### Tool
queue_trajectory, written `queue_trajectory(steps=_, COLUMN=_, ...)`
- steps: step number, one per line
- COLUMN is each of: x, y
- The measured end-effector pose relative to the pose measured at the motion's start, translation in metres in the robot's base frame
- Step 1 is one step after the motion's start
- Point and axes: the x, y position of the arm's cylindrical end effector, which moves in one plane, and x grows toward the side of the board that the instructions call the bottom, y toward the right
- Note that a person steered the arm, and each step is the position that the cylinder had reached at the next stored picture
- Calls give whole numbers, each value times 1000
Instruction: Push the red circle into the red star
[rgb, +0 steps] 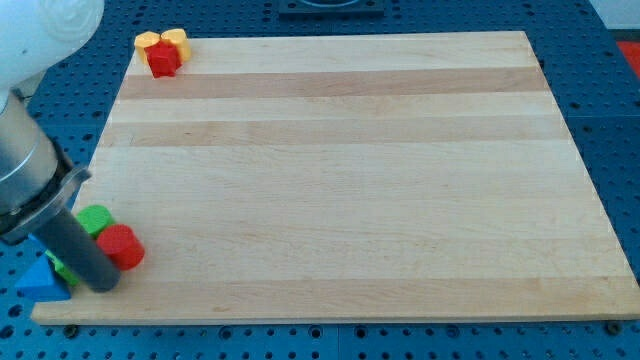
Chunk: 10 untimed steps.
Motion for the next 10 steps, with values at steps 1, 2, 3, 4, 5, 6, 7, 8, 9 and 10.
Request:
queue_trajectory(steps=1, x=-27, y=0)
queue_trajectory(steps=2, x=-40, y=13)
queue_trajectory(steps=3, x=-56, y=35)
queue_trajectory(steps=4, x=-81, y=35)
queue_trajectory(steps=5, x=-92, y=49)
queue_trajectory(steps=6, x=-115, y=50)
queue_trajectory(steps=7, x=-132, y=33)
queue_trajectory(steps=8, x=-155, y=23)
queue_trajectory(steps=9, x=-171, y=8)
queue_trajectory(steps=10, x=-158, y=-1)
